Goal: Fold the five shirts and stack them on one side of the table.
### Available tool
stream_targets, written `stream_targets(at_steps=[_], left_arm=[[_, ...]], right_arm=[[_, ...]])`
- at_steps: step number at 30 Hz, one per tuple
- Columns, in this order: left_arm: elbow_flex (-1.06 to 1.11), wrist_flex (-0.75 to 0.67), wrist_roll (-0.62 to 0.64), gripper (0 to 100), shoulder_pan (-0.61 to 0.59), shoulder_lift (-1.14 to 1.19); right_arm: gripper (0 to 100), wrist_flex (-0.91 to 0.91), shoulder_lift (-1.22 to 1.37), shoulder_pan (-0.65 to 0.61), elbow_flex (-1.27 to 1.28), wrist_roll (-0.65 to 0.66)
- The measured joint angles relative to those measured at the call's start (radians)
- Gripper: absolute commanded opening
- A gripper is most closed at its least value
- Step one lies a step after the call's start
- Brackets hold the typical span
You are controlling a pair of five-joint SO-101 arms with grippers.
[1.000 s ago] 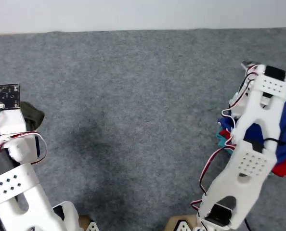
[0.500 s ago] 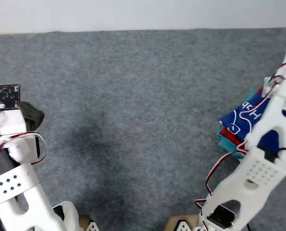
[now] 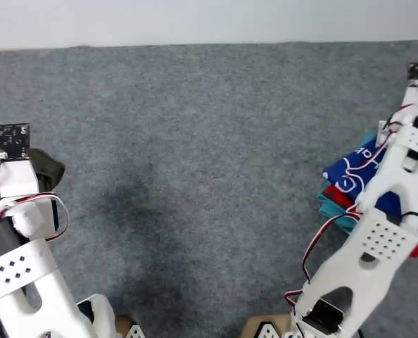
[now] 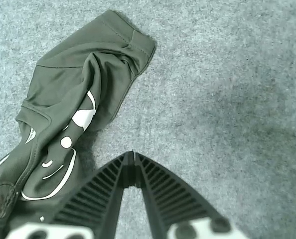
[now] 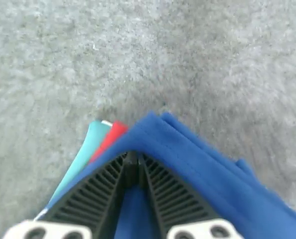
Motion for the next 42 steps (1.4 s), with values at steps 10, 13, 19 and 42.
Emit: stream_targets(at_steps=[10, 13, 19, 42], left_arm=[[0.000, 0.000, 0.000, 0, 0.000, 0.000], [0.000, 0.000, 0.000, 0, 0.000, 0.000], [0.000, 0.000, 0.000, 0, 0.000, 0.000], [-0.005, 0.043, 0.000, 0, 0.000, 0.000]], right_arm=[[0.9, 0.249, -0.189, 0.083, 0.000, 0.002], [0.9, 0.247, -0.189, 0.167, 0.000, 0.002], [0.9, 0.164, -0.087, 0.273, 0.000, 0.064], [0.9, 0.740, -0.342, 0.137, -0.044, 0.107]])
